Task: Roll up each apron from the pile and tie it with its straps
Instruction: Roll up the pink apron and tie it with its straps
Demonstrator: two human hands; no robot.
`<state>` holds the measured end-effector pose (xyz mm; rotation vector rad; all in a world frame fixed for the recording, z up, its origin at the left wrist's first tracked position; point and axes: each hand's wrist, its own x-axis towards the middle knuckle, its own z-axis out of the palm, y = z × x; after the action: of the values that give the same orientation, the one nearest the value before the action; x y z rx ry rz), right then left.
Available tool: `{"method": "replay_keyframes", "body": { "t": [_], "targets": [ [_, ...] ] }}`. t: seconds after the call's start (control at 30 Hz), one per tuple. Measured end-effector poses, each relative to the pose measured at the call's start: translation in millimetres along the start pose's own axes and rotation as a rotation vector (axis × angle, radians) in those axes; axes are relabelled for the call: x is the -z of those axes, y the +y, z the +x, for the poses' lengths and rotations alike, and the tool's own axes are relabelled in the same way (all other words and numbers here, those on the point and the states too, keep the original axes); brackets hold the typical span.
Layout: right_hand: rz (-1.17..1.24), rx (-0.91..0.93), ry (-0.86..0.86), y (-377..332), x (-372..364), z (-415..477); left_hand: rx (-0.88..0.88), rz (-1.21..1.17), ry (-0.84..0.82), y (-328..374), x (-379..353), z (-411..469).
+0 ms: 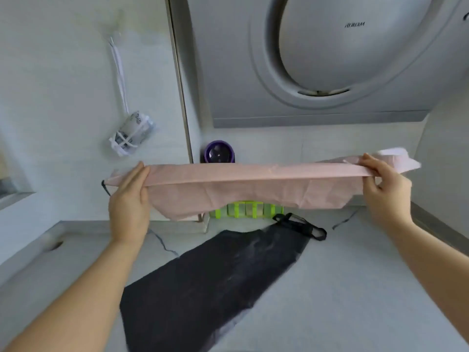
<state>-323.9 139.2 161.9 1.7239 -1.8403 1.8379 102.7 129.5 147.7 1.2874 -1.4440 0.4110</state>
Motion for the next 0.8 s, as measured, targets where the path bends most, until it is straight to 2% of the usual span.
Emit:
{"method": "replay_keyframes", "body": {
  "t": [0.03, 0.13, 0.2, 0.27, 0.37, 0.43, 0.6, 0.67, 0.73, 0.8],
  "targets": [
    [-0.035, 0.018, -0.027, 10.3, -0.1, -20.7, 0.023, 0.004, -0.042, -7.6, 3.6, -25.1],
    [-0.203, -0.012, -0.229, 51.3, -5.9, -96.4, 0.132, 0.091, -0.302, -46.0, 16.5, -121.8],
    [-0.302, -0.099, -0.414, 75.0, -8.0, -139.6, 0.126, 0.151, -0.489, -68.7, 23.9, -176.0],
    [-0.404, -0.171, -0.624, 97.9, -13.3, -173.6, 0.196, 0.175, -0.668, -86.4, 26.7, -214.7],
    [-0.502, -0.25, -0.838, 113.6, -18.0, -200.7, 0.206, 0.436, -0.952, -109.9, 25.9, -242.1],
    [-0.586, -0.279, -0.916, 118.0, -17.2, -209.7, 0.224, 0.571, -1.135, -119.8, 24.9, -248.3],
    [-0.781, -0.28, -1.053, 126.8, -12.2, -207.2, 0.303, 0.506, -1.327, -99.9, 22.4, -220.9],
    [-0.911, -0.241, -1.184, 122.1, -10.7, -193.7, 0.391, 0.478, -1.457, -87.2, 23.5, -199.7],
    [-1.018, -0.274, -1.307, 107.7, -8.3, -173.7, 0.449, 0.551, -1.638, -80.8, 26.8, -173.3],
    [-1.064, -0.313, -1.347, 93.9, -9.3, -151.0, 0.616, 0.563, -1.775, -76.7, 29.1, -148.2]
  ]
}}
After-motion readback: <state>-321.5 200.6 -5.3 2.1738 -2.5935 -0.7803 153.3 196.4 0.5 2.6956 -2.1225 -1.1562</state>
